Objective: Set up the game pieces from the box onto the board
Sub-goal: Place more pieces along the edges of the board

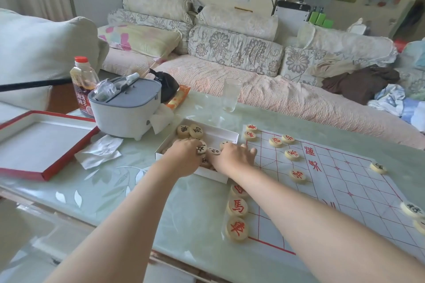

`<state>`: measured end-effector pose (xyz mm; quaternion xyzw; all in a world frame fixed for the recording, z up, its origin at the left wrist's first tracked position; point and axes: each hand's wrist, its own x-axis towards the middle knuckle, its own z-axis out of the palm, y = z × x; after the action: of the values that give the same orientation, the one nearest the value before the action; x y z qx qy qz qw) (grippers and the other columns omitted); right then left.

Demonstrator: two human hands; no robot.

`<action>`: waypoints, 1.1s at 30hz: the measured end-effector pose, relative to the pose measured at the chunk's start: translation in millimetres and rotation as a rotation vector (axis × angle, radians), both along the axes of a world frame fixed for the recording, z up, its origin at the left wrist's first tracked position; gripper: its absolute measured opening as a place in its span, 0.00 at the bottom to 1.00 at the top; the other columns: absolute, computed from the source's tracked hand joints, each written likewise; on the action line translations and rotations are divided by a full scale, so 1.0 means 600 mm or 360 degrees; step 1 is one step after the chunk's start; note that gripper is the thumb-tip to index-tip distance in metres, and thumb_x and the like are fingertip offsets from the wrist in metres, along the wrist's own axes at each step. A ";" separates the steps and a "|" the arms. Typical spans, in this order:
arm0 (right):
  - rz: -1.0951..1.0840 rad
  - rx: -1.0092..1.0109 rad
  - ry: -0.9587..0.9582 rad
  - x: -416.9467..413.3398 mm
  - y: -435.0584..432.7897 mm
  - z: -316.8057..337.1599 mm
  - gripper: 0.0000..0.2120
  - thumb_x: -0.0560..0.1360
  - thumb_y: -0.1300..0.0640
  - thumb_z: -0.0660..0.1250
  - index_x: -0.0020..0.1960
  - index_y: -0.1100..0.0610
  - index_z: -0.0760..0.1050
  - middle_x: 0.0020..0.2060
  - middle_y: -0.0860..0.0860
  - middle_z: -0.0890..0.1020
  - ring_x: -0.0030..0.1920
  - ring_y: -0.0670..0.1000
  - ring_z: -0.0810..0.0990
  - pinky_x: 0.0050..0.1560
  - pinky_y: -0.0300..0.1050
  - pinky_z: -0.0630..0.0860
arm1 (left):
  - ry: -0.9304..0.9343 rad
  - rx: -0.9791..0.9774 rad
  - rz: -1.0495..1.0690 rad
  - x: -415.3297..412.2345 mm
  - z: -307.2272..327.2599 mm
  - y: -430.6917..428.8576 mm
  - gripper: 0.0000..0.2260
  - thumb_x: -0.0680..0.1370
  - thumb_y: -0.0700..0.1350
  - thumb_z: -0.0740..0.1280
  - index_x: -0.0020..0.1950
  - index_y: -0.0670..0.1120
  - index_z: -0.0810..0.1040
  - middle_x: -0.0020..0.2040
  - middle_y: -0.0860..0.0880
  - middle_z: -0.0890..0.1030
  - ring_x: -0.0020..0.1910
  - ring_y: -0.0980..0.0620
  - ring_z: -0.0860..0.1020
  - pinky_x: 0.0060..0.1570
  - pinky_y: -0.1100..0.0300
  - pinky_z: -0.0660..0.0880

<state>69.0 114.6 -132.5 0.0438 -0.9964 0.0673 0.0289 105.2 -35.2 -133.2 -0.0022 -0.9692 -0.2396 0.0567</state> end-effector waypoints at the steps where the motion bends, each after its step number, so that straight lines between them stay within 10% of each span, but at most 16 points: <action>1: 0.0015 -0.0052 0.0036 0.003 0.002 0.003 0.29 0.71 0.28 0.54 0.53 0.48 0.79 0.57 0.50 0.80 0.63 0.57 0.69 0.60 0.56 0.60 | -0.0002 0.0026 0.0013 0.000 0.001 -0.001 0.17 0.77 0.47 0.63 0.66 0.51 0.73 0.61 0.49 0.78 0.62 0.45 0.72 0.61 0.51 0.71; 10: 0.0663 -0.0935 -0.0090 0.013 0.018 0.048 0.26 0.69 0.47 0.77 0.66 0.47 0.77 0.54 0.44 0.79 0.45 0.42 0.75 0.49 0.38 0.68 | 0.0175 0.0640 0.0145 -0.001 0.034 0.010 0.16 0.80 0.44 0.62 0.68 0.52 0.74 0.60 0.50 0.79 0.48 0.53 0.77 0.34 0.63 0.74; 23: 0.0519 -0.0233 -0.0245 0.008 -0.008 0.030 0.13 0.71 0.53 0.69 0.56 0.44 0.77 0.57 0.44 0.81 0.59 0.50 0.78 0.59 0.44 0.74 | 0.0149 0.0445 0.0280 0.015 0.040 -0.014 0.14 0.79 0.40 0.61 0.62 0.50 0.79 0.60 0.47 0.79 0.57 0.48 0.77 0.48 0.61 0.71; 33: 0.0497 -0.0515 -0.0076 0.022 0.053 0.057 0.16 0.69 0.45 0.73 0.56 0.45 0.77 0.55 0.45 0.80 0.55 0.50 0.78 0.55 0.46 0.76 | 0.0094 0.0513 0.0291 0.008 0.062 0.027 0.20 0.75 0.35 0.59 0.62 0.51 0.76 0.57 0.46 0.78 0.46 0.47 0.77 0.36 0.56 0.77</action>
<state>82.0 146.4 -98.5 0.1908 -0.9541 0.2308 0.0012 109.9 -19.2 -96.1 0.0880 -0.9123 -0.3855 0.1064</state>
